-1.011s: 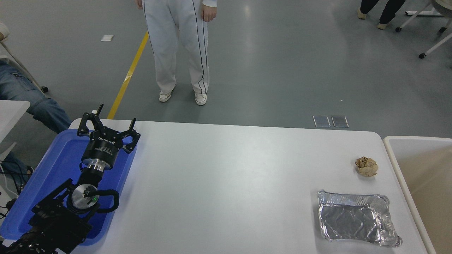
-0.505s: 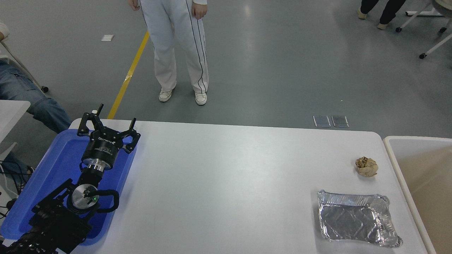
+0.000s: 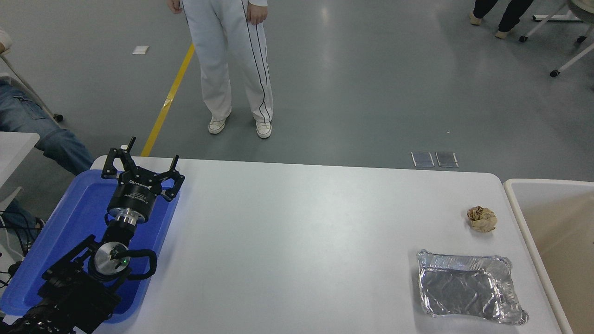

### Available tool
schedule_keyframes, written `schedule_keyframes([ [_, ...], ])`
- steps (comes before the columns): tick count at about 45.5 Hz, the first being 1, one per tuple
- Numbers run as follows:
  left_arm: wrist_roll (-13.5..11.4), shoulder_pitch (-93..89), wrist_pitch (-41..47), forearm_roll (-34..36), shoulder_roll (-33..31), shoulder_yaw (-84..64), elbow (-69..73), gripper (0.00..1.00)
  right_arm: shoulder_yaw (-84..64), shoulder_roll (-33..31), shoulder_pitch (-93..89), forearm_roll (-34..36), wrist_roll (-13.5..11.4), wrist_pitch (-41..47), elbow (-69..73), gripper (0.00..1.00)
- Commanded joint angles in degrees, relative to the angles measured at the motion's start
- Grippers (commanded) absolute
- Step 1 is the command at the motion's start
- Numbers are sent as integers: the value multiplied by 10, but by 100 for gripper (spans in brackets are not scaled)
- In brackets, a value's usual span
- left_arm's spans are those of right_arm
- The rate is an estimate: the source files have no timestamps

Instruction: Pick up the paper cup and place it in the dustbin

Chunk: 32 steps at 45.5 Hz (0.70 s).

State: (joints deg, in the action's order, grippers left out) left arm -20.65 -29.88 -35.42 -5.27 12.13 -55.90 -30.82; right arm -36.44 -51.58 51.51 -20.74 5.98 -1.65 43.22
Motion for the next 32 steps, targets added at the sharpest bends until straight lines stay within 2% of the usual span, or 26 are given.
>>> schedule_keyframes([
  [1,0,0,0,0,0,0,0,100,-101,-15,95,2,0,77,53,100],
  [19,0,0,0,0,0,0,0,100,-261,-12,271,2,0,251,104,100],
  [32,0,0,0,0,0,0,0,100,-281,-7,343,-1,0,400,113,100],
])
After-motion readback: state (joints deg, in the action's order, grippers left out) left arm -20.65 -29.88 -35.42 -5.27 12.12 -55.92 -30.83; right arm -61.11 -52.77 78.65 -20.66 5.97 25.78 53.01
